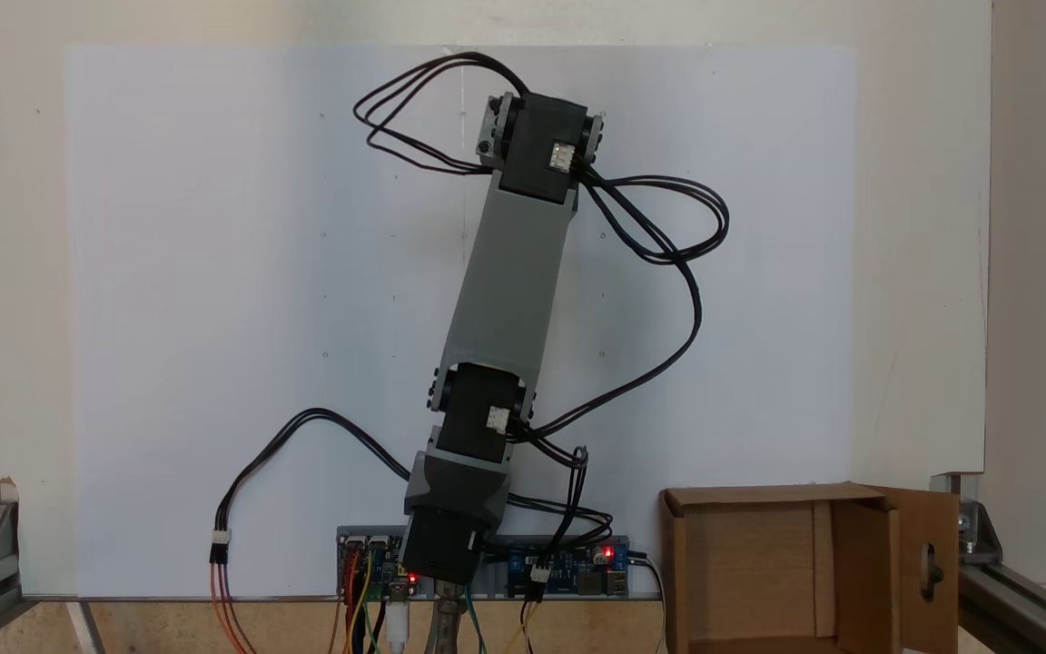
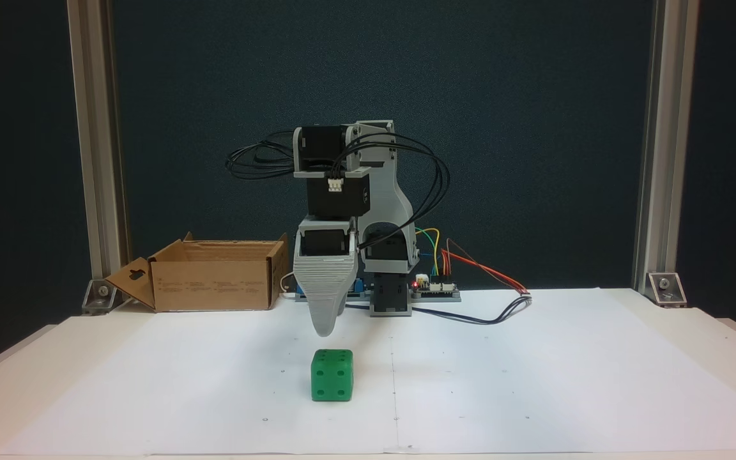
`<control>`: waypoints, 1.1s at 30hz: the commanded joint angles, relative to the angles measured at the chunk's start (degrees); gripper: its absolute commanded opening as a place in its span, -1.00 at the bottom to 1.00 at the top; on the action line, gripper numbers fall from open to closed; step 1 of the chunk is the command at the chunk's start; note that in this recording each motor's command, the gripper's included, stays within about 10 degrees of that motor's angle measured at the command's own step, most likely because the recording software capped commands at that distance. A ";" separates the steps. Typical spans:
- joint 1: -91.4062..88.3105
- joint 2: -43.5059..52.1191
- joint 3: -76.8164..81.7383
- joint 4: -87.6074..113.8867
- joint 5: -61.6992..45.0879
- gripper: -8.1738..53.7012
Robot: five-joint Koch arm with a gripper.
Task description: Grasp a green dice and put it in the bin.
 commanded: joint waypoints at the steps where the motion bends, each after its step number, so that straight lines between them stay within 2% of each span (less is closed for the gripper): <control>1: 0.18 0.79 -2.37 -1.05 -2.55 0.74; 13: -0.26 0.88 6.68 -7.91 -2.37 0.68; 33: 0.18 0.88 11.07 -11.95 -2.20 0.68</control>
